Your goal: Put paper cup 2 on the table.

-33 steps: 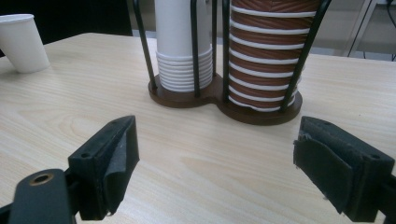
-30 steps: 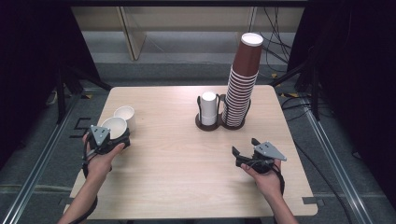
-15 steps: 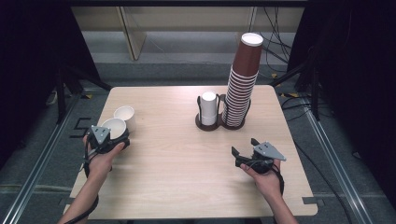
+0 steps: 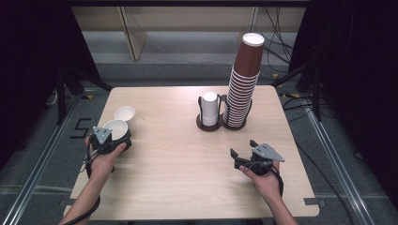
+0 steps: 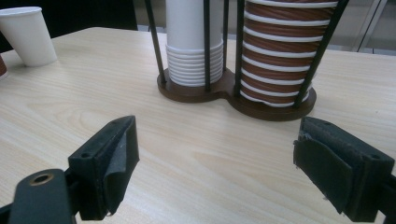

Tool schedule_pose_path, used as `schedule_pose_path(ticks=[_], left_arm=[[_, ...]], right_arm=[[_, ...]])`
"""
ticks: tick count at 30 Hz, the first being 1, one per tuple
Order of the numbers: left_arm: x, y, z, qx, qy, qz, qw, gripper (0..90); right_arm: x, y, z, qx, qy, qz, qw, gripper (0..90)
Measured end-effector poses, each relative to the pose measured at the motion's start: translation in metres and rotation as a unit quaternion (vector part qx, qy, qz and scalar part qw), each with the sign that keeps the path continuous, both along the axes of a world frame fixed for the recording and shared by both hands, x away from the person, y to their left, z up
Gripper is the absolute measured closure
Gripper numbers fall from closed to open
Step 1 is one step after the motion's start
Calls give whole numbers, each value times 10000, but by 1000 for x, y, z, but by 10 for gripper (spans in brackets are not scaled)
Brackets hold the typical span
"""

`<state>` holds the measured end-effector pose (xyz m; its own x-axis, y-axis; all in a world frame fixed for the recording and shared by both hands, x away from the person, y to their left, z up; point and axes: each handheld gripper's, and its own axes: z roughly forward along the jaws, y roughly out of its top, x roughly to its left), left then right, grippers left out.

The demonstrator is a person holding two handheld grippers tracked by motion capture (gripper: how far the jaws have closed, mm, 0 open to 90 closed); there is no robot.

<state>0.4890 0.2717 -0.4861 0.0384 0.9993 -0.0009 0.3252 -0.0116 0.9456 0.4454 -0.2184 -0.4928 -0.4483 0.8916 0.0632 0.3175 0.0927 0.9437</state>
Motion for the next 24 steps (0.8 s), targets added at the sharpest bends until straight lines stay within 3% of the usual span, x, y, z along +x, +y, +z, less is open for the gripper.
schedule_pose_path(ticks=[1, 10, 15, 17, 18, 19, 24], left_arm=[[0, 0, 0, 4, -3, -5, 10000, 91], [2, 0, 1, -156, 40, -145, 9998, 35], [-1, -2, 3, -55, 20, -301, 9995, 0], [-3, -4, 5, -39, -7, -329, 9995, 0], [-4, -5, 6, 1, -31, -335, 9994, 0], [-5, -6, 7, 11, -42, -322, 9995, 0], [-14, -9, 13, -45, -13, -384, 9993, 0]], right_arm=[[2, -1, 0, -143, -158, 1, 9998, 144], [2, -1, 0, -137, -144, 7, 9998, 142], [1, 0, 0, -158, -101, 31, 9998, 142], [0, 2, 0, -1, 25, 77, 10000, 142], [-1, 1, 1, -93, 31, 41, 9999, 142], [0, 0, 1, -151, -63, 16, 9999, 142], [0, -2, 1, -178, -127, 8, 9998, 142]])
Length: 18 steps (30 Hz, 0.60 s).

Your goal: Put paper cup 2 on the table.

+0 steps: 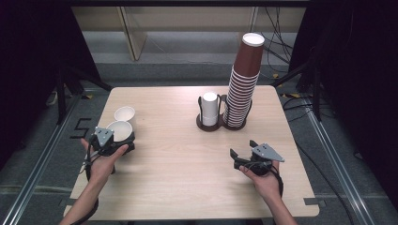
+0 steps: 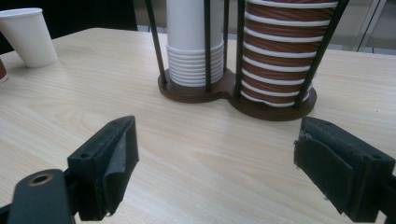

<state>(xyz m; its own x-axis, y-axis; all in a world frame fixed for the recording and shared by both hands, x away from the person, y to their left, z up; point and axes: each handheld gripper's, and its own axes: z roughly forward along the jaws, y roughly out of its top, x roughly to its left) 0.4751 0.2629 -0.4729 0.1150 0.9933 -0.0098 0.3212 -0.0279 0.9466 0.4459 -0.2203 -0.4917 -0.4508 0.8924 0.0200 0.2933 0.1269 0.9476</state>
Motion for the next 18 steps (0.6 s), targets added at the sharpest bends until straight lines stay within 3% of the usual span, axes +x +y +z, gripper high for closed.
schedule_pose_path(ticks=[1, 13, 16, 18], left_arm=[[-1, -1, 0, -38, 17, -4, 10000, 0], [-7, 5, -2, 22, 142, 8, 9999, 0], [-10, 10, -4, -40, 201, -9, 9998, 0], [-11, 12, -4, -42, 194, -19, 9998, 0]], right_arm=[[-1, 1, 0, 168, 71, 33, 9998, 142], [-1, -1, 0, 67, 164, -39, 9998, 141], [0, 0, -2, 181, 155, -45, 9997, 142], [2, 0, -3, 40, 85, -70, 9999, 142]])
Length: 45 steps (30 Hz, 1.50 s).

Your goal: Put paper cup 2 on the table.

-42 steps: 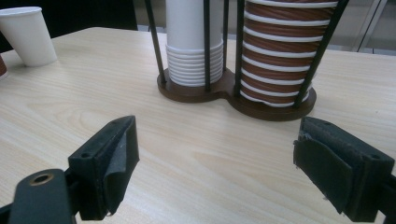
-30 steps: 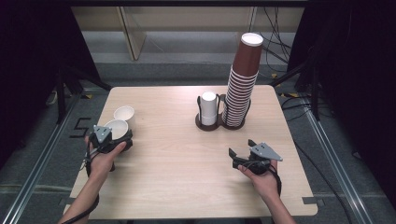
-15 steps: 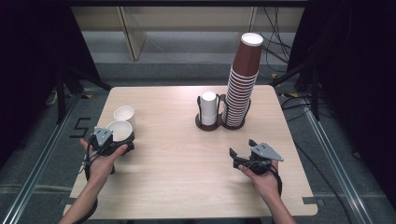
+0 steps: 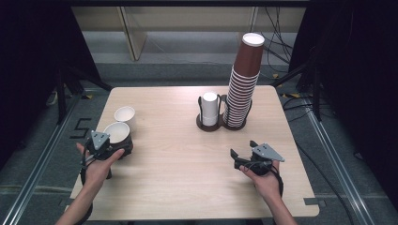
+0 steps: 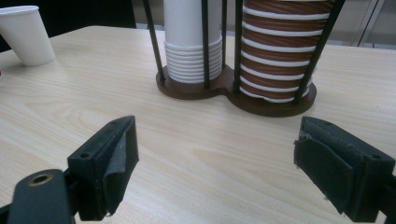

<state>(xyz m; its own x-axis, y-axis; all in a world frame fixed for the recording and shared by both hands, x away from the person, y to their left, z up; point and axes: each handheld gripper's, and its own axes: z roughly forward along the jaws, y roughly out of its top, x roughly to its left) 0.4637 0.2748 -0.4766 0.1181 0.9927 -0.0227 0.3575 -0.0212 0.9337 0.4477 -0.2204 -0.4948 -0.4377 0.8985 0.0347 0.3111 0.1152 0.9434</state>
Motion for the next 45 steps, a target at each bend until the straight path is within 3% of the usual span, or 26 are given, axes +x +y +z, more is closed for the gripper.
schedule_pose_path(ticks=[5, 17, 18, 21, 22, 25, 26, 28, 30, 33, 34, 36, 38, 39, 41, 42, 45], left_arm=[[-4, 2, -1, -7, 62, -39, 10000, 0], [-26, 7, 0, 50, 269, 4, 9996, 0], [-29, 8, 1, 47, 312, 13, 9995, 0], [-35, 9, 2, -5, 331, -8, 9995, 0], [-37, 10, 3, 4, 383, 2, 9993, 0], [-45, 10, 4, -27, 398, -4, 9992, 0], [-49, 11, 5, -120, 433, -22, 9990, 0], [-55, 12, 6, -599, 590, -7, 9965, 0], [-60, 12, 5, -715, 615, -19, 9955, 0], [-68, 8, 5, -622, 580, -85, 9963, 0], [-72, 7, 5, -547, 516, -100, 9971, 0], [-76, 4, 4, -430, 319, -131, 9985, 0], [-81, 0, 4, -371, 231, -201, 9988, 0], [-82, -2, 4, -350, 218, -274, 9988, 0], [-84, -5, 6, -232, 110, -351, 9991, 0], [-84, -6, 6, -202, 26, -374, 9991, 0], [-85, -6, 6, -163, 51, -448, 9989, 0]], right_arm=[[-1, 2, 1, 110, 51, 88, 9999, 141], [0, 0, -1, 15, 6, 67, 10000, 142], [-1, 2, -1, 49, 125, 42, 9999, 142], [-3, 3, 0, 117, 180, 9, 9998, 142], [-1, 2, -1, 23, 29, 66, 10000, 142], [-1, 2, -1, 47, 66, 74, 9999, 142], [-1, 2, -1, 43, 32, 69, 10000, 142], [-2, 2, -1, 67, 151, 63, 9998, 142], [-2, 2, -1, 59, 112, 25, 9999, 142], [-1, 1, -1, 4, 49, 69, 10000, 142], [-3, 4, -1, 145, 167, 27, 9998, 142], [-3, 4, -1, 177, 167, 34, 9997, 141], [-2, 1, -1, -51, 132, 103, 9998, 140], [-2, 2, -2, 13, 170, 105, 9998, 139], [0, 2, -4, -66, 10, 120, 9999, 138], [-1, 2, -3, -68, 123, 128, 9998, 139], [0, 2, -3, -5, 14, 22, 10000, 141]])
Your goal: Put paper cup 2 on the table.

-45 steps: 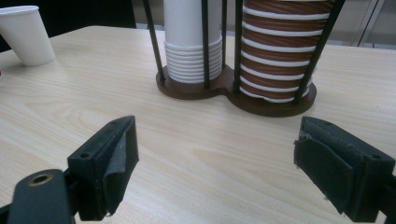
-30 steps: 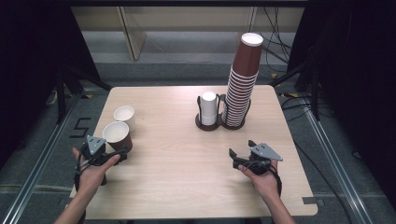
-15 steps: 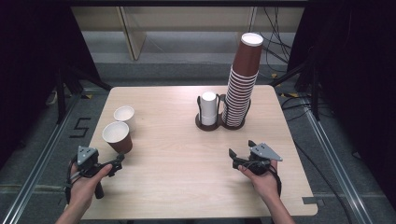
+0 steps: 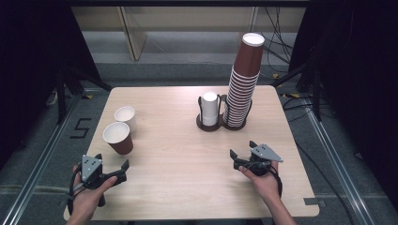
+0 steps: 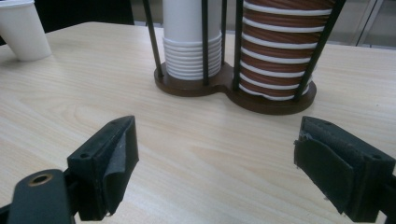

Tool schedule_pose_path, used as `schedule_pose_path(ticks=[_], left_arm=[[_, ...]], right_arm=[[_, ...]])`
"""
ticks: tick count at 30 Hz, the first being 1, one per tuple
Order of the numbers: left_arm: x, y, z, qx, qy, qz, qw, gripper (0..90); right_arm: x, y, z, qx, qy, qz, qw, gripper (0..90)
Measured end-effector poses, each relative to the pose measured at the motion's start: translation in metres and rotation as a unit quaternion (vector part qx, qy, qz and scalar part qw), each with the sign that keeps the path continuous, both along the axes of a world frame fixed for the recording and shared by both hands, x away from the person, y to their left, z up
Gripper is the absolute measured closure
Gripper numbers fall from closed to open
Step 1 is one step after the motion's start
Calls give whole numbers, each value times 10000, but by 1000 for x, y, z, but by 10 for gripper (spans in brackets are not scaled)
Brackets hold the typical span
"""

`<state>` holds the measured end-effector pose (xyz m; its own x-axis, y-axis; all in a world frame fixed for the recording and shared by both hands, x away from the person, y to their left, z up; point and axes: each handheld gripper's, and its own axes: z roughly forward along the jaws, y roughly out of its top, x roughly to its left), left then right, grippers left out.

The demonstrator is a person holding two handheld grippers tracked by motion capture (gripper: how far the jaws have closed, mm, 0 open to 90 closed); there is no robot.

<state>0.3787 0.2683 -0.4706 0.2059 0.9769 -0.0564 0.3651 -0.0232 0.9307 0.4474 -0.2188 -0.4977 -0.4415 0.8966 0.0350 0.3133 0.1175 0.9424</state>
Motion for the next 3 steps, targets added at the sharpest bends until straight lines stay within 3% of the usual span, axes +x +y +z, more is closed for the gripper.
schedule_pose_path(ticks=[3], left_arm=[[1, 1, -2, -70, 22, -17, 10000, 0]], right_arm=[[1, -2, 0, 56, 53, 34, 10000, 142]])
